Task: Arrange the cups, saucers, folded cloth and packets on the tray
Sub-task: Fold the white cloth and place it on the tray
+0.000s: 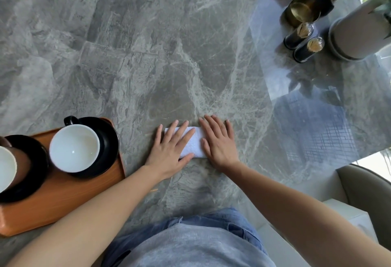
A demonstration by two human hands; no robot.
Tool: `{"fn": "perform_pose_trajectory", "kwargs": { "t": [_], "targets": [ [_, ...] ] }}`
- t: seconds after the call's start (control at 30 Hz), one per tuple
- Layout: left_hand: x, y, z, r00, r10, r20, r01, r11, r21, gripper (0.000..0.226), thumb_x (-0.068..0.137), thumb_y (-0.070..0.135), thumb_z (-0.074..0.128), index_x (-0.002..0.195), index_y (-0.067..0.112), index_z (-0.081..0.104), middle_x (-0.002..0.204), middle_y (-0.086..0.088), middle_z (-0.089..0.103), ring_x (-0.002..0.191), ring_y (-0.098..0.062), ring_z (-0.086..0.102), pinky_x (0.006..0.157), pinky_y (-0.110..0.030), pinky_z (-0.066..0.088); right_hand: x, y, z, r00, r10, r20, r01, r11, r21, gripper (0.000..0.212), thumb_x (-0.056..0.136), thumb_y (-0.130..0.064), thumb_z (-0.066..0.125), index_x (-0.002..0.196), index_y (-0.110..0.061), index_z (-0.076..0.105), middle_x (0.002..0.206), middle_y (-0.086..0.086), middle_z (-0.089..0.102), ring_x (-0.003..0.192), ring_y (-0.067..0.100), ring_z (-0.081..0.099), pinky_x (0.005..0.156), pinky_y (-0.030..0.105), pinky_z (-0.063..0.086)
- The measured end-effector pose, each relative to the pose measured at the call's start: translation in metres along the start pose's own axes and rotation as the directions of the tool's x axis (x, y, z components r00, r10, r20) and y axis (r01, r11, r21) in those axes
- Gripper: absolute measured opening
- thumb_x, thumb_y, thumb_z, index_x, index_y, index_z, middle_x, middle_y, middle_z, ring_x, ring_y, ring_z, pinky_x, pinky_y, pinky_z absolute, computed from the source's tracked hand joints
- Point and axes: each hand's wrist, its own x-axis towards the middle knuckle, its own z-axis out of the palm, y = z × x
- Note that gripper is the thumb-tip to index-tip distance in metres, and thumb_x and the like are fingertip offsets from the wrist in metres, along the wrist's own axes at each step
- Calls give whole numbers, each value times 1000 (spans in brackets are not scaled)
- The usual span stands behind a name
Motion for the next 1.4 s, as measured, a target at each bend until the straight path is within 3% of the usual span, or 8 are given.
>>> {"fn": "perform_pose_trajectory", "kwargs": {
  "t": [0.23, 0.33, 0.5, 0.77, 0.97, 1.1, 1.27, 1.4],
  "targets": [
    [-2, 2, -2, 999, -29, 13, 30, 999, -37, 69, 85, 63, 13, 144, 32, -6, 158, 3, -2, 146, -24, 2, 115, -54, 1, 1, -5, -7, 1000, 9, 18, -10, 999, 37, 54, 94, -42, 26, 146, -25, 27, 150, -3, 37, 143, 18, 24, 119, 47, 10],
    [-11, 10, -8, 983, -162, -82, 120, 919, -375, 67, 88, 56, 20, 147, 30, 3, 158, 1, -9, 146, -19, -5, 116, -44, -1, -1, -10, -21, 999, 43, 4, -43, 991, 130, 57, 90, -42, 35, 144, -24, 32, 152, 2, 32, 142, 22, 26, 119, 46, 11],
    [-28, 30, -25, 714, -681, 162, 326, 119, -938, 71, 82, 45, 41, 140, 8, 24, 149, -13, 25, 137, -23, 26, 114, -38, 23, -14, -27, -50, 978, -5, -206, 25, 995, 93, 40, 79, -20, 57, 118, -31, 58, 116, 0, 55, 96, 19, 52, 76, 35, 48],
    [-25, 31, -44, 578, -461, 674, 315, -636, -705, 37, 88, 25, 57, 122, 18, 48, 109, -1, 57, 99, -16, 54, 82, -31, 41, -25, -40, -39, 986, -88, 142, 60, 980, 192, 43, 90, -15, 43, 131, -28, 48, 106, 2, 52, 90, 20, 53, 56, 32, 42],
    [-15, 31, -55, 621, -330, 711, 475, -563, -676, 35, 78, 41, 67, 98, 22, 45, 71, 5, 46, 62, -9, 42, 59, -23, 31, -23, -31, -39, 978, -94, 185, 42, 962, 269, 42, 90, -15, 42, 130, -28, 49, 99, -3, 49, 75, 10, 44, 56, 33, 42],
    [-11, 46, -59, 656, -406, 636, 415, -509, -754, 31, 86, 30, 60, 113, 15, 52, 102, -4, 60, 93, -17, 53, 71, -27, 40, -23, -29, -42, 984, -21, 177, -56, 906, 420, 40, 87, -12, 46, 123, -29, 53, 88, -11, 46, 71, 10, 48, 61, 32, 45],
    [-28, 56, -75, 787, -407, 464, 256, -470, -845, 31, 90, 17, 52, 121, 22, 52, 117, -2, 61, 103, -16, 58, 75, -29, 51, -28, -27, -48, 937, 346, 34, -252, 607, 753, 13, 90, -16, 55, 93, -25, 64, 87, -5, 60, 70, 4, 51, 62, 11, 40],
    [-55, 38, -86, 872, -282, 401, 247, -453, -856, 17, 89, 20, 54, 103, 27, 62, 106, 5, 68, 100, -12, 62, 90, -36, 51, -29, -40, -54, 853, 484, 193, -367, 294, 883, 23, 88, -29, 62, 105, -13, 60, 96, 2, 64, 81, 14, 58, 64, 23, 47]
  ]
}}
